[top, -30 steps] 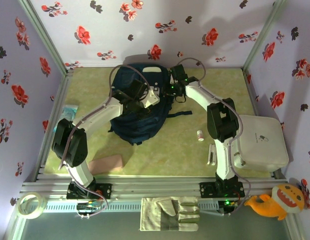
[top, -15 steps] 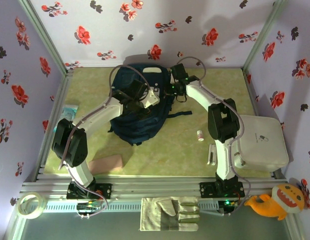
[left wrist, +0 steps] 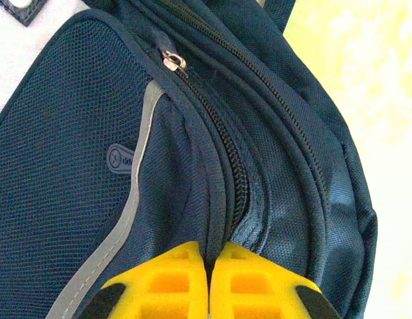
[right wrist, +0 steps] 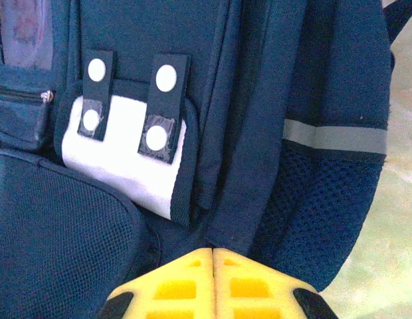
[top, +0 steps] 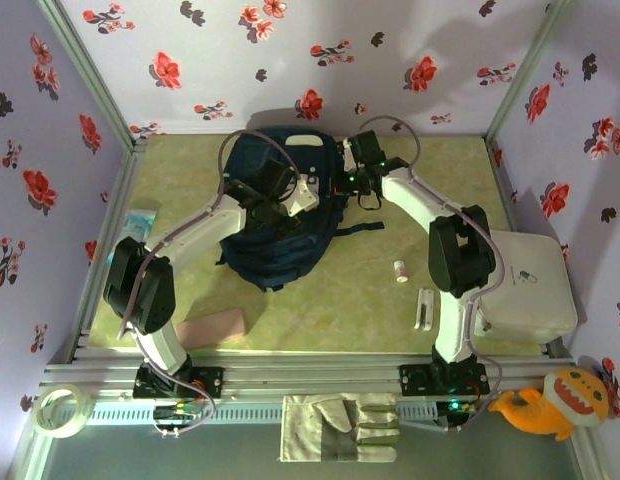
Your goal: Pack books, pencil case, and school supplies into a backpack
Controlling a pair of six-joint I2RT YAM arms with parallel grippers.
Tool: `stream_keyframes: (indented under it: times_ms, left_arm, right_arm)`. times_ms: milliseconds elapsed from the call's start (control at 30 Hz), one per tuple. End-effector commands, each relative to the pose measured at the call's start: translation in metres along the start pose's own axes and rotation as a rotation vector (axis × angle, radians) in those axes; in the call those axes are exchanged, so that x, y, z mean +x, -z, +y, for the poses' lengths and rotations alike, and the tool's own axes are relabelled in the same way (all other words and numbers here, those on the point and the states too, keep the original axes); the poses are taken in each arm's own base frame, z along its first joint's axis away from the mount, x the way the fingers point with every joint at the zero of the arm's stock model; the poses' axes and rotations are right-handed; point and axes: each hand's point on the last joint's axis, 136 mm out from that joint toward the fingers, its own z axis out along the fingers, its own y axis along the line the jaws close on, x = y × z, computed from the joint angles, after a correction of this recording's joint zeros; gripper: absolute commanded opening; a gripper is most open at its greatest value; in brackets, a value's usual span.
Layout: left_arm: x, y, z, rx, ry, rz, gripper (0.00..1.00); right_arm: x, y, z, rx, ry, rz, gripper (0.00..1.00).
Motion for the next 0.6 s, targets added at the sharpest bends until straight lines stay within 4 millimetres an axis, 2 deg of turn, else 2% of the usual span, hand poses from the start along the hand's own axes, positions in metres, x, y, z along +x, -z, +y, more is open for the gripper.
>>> stream_keyframes:
  times_ms: [0, 100, 233, 500, 567]
  left_arm:
    - [-0.01, 0.006, 0.0, 0.017, 0.035, -0.034, 0.03]
    - [-0.01, 0.005, 0.0, 0.02, 0.037, -0.034, 0.03]
    - [-0.01, 0.005, -0.002, 0.024, 0.037, -0.033, 0.03]
    - [-0.011, 0.006, -0.002, 0.026, 0.04, -0.038, 0.03]
    - [-0.01, 0.006, -0.002, 0.027, 0.041, -0.035, 0.03]
  right_arm:
    - [0.015, 0.001, 0.005, -0.025, 0.058, 0.048, 0.0]
    - [0.022, 0.002, -0.001, 0.004, 0.069, 0.058, 0.02]
    - [0.026, 0.003, 0.0, -0.011, 0.073, 0.056, 0.11]
    - [0.032, -0.011, 0.001, -0.035, 0.076, 0.095, 0.23]
    - [0.031, -0.014, 0.001, -0.039, 0.077, 0.098, 0.24]
